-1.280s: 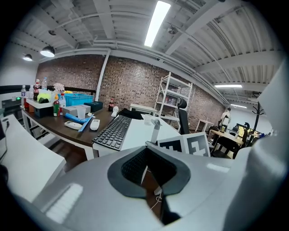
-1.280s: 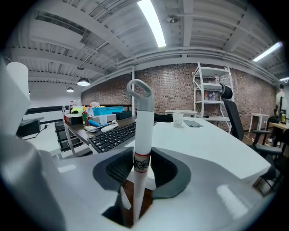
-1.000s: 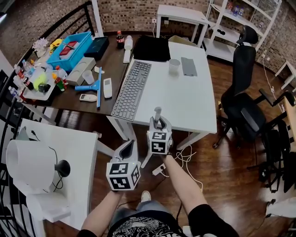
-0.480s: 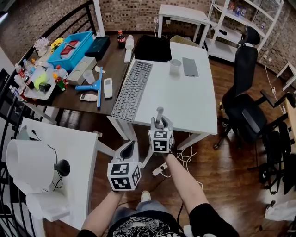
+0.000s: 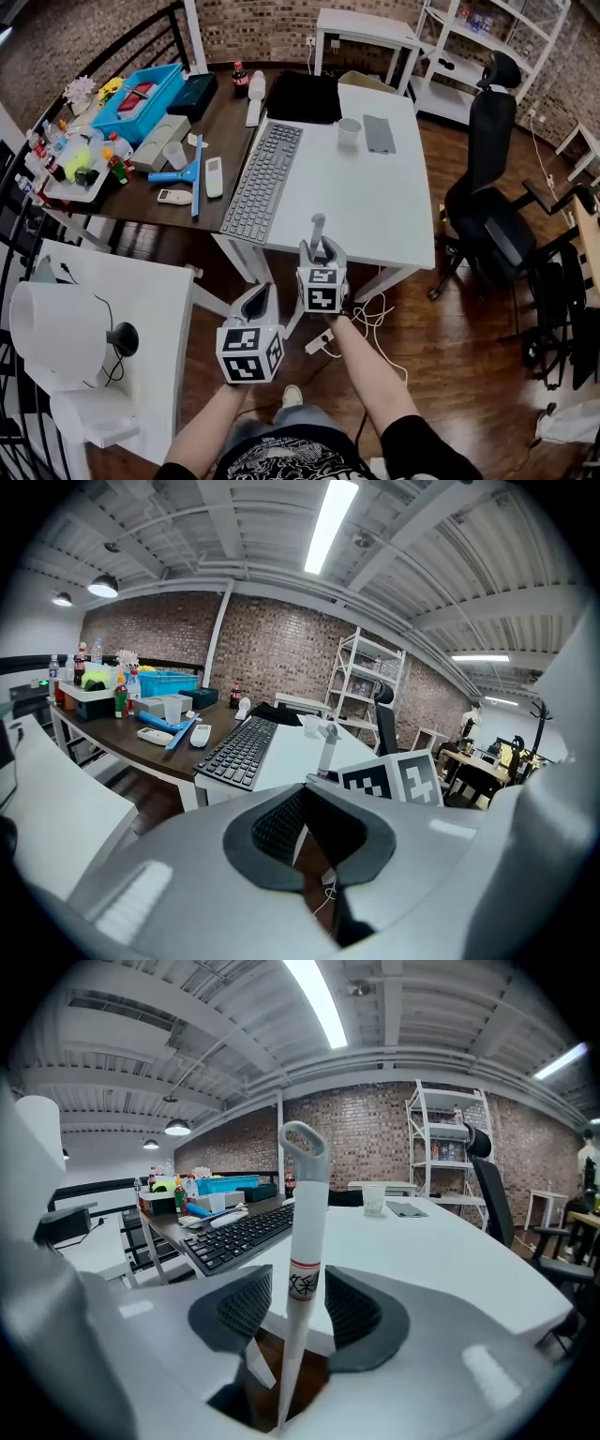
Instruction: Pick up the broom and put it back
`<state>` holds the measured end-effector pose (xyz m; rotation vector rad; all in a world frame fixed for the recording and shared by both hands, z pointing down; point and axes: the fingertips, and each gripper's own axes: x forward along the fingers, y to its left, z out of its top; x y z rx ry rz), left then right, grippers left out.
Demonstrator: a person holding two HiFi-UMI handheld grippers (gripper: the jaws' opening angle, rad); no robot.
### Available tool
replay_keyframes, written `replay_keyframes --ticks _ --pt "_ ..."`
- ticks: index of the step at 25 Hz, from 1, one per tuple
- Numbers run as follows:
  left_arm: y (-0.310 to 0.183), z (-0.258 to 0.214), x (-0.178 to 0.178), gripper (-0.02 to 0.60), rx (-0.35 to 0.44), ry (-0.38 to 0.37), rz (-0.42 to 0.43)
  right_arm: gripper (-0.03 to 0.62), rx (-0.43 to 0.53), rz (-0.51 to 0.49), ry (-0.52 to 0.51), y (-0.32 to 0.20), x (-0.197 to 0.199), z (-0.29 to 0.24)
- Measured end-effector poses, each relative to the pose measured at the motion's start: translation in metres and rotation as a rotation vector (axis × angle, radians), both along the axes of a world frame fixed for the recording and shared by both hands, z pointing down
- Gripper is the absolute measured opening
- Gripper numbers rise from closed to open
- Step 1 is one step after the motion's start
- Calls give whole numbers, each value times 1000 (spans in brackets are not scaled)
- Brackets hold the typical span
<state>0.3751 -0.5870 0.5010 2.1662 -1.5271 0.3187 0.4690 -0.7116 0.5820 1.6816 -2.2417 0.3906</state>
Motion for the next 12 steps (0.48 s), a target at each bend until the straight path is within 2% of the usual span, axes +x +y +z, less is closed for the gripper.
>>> replay_keyframes --ticks 7,12 --pt "16 -20 2 6 36 4 6 147 17 29 -52 31 2 -24" --pt "42 -36 -2 6 72 9 14 147 59 41 -51 66 -6 -55"
